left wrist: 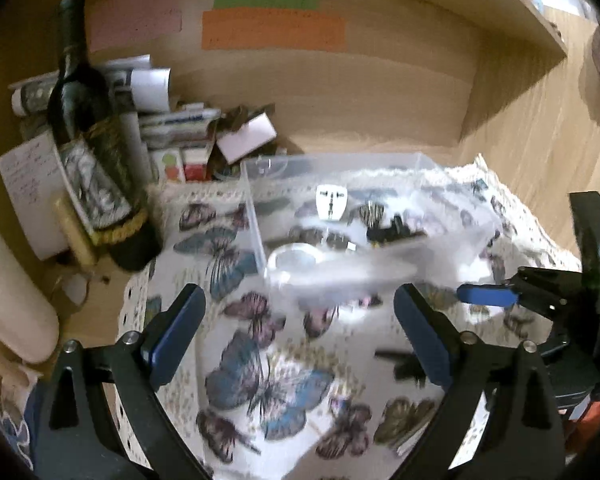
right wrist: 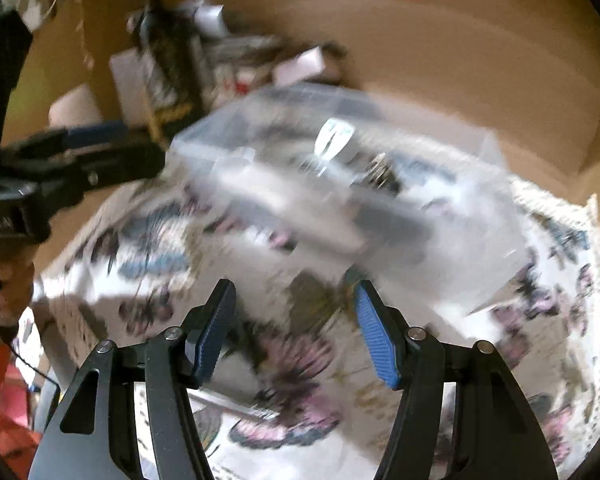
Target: Organize rigid objects
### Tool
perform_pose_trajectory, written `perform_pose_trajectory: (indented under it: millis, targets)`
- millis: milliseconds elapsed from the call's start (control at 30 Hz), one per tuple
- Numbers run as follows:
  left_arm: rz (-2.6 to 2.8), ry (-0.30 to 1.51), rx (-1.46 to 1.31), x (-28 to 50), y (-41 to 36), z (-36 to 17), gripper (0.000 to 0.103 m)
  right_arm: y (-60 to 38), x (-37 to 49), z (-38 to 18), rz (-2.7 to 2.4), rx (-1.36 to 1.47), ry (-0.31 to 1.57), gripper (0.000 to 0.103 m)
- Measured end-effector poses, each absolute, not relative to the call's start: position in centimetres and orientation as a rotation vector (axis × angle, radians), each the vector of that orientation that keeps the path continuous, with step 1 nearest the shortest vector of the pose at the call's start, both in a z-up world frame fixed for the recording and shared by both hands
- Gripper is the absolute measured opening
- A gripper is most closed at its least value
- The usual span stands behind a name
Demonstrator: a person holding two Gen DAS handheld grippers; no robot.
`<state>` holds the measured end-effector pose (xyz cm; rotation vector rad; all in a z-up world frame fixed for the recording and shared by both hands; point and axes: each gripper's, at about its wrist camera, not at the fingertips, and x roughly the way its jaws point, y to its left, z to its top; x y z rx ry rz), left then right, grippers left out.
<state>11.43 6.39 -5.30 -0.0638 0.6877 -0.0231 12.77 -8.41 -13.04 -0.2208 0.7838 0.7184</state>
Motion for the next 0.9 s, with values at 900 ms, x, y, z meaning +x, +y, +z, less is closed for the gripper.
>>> perform_pose_trajectory:
  millis: [900]
  targets:
    - [-0.25, 0.822, -0.009, 8.3, 0.3, -10.0, 0.096, -11.9, 12.9, -8.0, 0.627, -0.095, 0.644, 0.017]
